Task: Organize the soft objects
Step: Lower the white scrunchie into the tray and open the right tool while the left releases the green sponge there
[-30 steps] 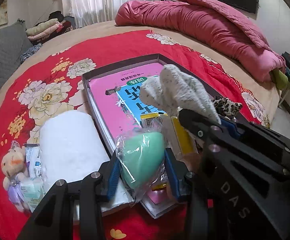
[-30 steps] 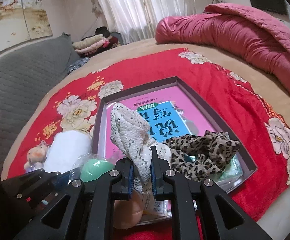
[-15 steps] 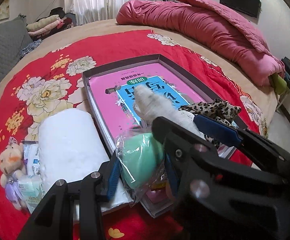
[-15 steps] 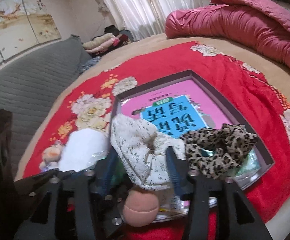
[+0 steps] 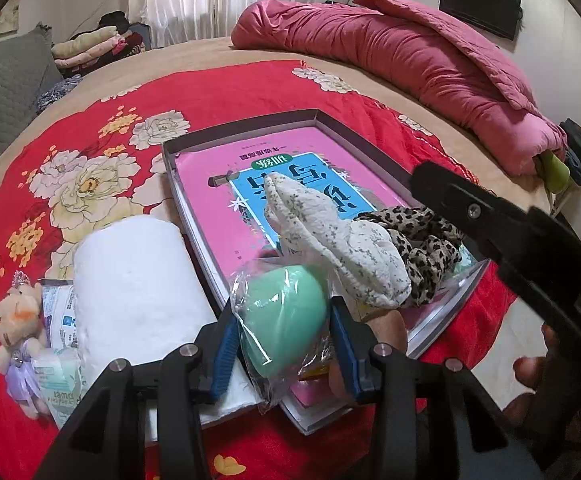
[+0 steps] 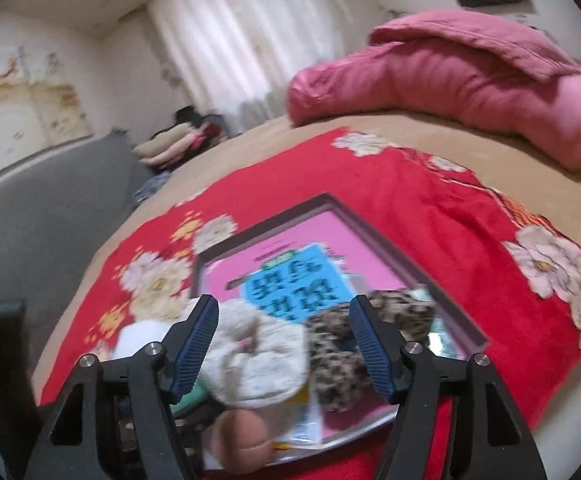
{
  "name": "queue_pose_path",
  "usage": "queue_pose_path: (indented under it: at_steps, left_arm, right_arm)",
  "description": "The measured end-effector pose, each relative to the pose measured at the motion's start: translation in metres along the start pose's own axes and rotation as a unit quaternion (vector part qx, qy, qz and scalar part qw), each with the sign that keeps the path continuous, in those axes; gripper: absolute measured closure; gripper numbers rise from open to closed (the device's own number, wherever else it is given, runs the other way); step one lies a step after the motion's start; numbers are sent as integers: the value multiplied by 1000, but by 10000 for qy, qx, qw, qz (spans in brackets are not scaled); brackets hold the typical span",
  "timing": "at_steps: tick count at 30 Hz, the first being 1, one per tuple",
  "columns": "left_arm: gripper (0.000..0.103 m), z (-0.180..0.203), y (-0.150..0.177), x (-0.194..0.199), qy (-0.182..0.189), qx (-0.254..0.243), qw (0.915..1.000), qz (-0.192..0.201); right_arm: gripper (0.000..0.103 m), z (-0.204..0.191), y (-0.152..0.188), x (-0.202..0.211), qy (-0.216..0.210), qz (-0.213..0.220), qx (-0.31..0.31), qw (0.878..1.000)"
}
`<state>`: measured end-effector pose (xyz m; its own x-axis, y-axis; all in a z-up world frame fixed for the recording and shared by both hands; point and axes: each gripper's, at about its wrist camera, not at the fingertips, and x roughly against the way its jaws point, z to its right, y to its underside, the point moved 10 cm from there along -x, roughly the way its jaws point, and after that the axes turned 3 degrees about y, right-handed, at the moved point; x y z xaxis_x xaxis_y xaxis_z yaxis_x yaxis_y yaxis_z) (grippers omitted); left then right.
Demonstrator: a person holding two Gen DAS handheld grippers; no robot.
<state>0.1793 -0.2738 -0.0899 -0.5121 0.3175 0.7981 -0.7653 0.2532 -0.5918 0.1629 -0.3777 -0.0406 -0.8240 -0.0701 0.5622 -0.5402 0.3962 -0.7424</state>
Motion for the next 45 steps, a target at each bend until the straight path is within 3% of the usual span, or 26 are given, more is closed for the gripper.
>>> queue_pose_path:
  at_steps: [8,33,45]
  left_arm:
    - [56,2,1,2,22,-47,10000,-12]
    - [48,1,7,29,118,41,9999,100]
    - [43,-7,6,48,-8,112,9996,273]
  right_arm:
    - [33,18,-1,-2,153,-32,-166,9997]
    - [33,17,-2,2,217,42,-80,9997]
    - [29,10,-4,8,289,170,70,9994]
